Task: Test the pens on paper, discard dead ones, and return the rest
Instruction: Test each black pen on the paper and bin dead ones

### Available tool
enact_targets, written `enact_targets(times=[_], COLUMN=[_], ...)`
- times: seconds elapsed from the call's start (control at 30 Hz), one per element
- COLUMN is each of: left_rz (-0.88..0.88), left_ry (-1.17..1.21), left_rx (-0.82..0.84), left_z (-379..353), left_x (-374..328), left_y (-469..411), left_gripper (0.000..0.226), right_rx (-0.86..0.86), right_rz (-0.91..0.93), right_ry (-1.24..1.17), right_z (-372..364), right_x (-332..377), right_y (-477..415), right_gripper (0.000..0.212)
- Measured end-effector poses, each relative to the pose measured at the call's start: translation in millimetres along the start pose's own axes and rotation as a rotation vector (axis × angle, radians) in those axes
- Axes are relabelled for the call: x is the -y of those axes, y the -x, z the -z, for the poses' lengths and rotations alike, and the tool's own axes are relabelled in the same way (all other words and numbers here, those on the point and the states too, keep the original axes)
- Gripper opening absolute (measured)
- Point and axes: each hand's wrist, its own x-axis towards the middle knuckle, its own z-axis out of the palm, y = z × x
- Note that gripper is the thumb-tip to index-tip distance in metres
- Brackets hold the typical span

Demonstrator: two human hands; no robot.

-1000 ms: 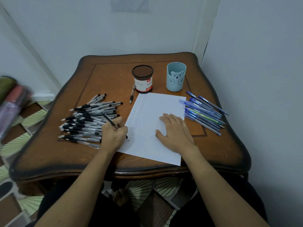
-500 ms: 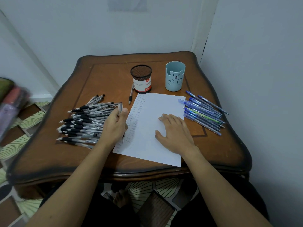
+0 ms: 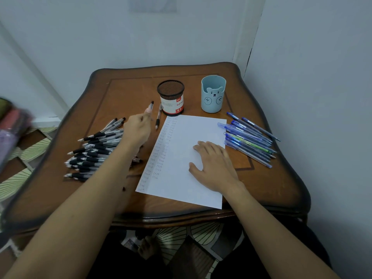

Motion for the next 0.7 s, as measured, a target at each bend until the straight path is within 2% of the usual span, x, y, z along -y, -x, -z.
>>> enact_targets(times=[0.07,0.13,0.27,0.43,0.57,0.7], left_rz=[0.078,0.128,0.036,0.073,0.045,0.025], left_ry=[-0.119,-0.214,-0.319,-0.365,-0.411,-0.417], left_rx=[-0.032,-0.033,-0.061,-0.131,-0.064,-0.006], left_z=[-5.5,-11.1,-21.3,-30.3,-36.5,-38.9], left_x=[-3.6,-9.9,-12.8,-7.7,-10.4,-9.1], left_y=[-11.7,-18.9,-34.4,-53.2,-53.7,-49.2], left_gripper=[0.059,0.048,0.04,0.029,0.012,0.019], right_rx=[0.004,0.005,0.008,0.015,0.018,0.019], right_rz=[0.003,0.005,0.004,0.002,-0.006,-0.005], right_ry=[0.006,0.005,-0.003,0.0,-0.005,-0.01], right_z=[-0.3,-0.6,-0.9,-0.6,-0.6,-1.1], right_x=[-0.4,-1.0,-0.8,-1.5,-1.1,-0.8], right_y=[0.1,-0.1,-0.9,-1.2,-1.7,-1.5], right_gripper=[0.056,0.056,0.061,0.061,0.064,0.065])
